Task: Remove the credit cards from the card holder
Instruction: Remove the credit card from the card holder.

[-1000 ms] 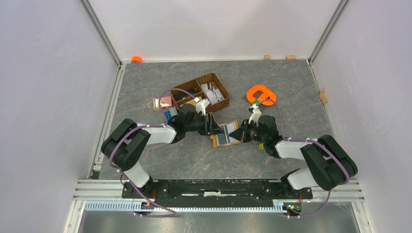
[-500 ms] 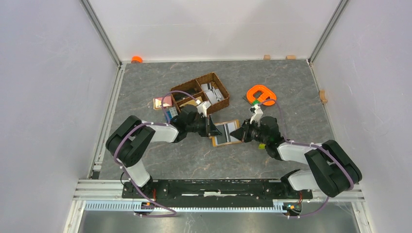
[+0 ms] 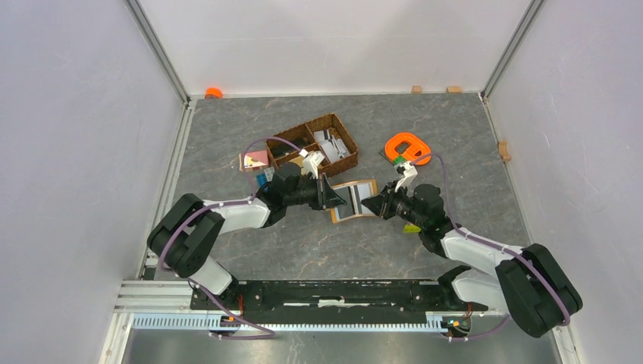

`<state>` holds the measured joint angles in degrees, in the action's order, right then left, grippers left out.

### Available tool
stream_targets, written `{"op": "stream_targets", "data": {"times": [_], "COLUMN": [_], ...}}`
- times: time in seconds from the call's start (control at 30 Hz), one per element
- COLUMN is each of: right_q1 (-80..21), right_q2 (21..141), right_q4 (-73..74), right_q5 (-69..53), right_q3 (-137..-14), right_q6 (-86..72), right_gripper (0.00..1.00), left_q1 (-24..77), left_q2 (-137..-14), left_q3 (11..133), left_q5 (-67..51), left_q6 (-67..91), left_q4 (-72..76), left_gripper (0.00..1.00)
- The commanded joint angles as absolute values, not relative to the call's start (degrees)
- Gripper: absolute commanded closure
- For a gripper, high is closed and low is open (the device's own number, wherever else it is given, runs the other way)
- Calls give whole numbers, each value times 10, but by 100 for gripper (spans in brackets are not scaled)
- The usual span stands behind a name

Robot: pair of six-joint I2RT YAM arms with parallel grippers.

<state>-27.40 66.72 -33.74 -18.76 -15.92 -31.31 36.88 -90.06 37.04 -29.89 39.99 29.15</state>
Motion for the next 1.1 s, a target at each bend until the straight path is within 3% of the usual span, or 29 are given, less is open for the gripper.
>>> {"op": "stream_targets", "data": {"times": [0.0, 0.63, 0.93, 1.07], "right_q1": [-265, -265, -265, -265], "right_q2": [642, 576, 555, 549], "right_q4": [-330, -323, -317, -315], "right_q5": [-95, -8, 14, 24], "right_q3": [-147, -120, -114, -109], "right_q6": [-275, -251, -251, -253], "right_gripper": [82, 79, 78, 78], "left_q1": [365, 386, 429, 432], "left_q2": [-863, -818, -835, -859], "left_q3": [359, 357, 359, 335], "left_q5": [-277, -187, -110, -98], "left_q6": [377, 279, 204, 187], "left_q4": [293, 279, 352, 422], "left_gripper": [98, 98, 94, 98]}}
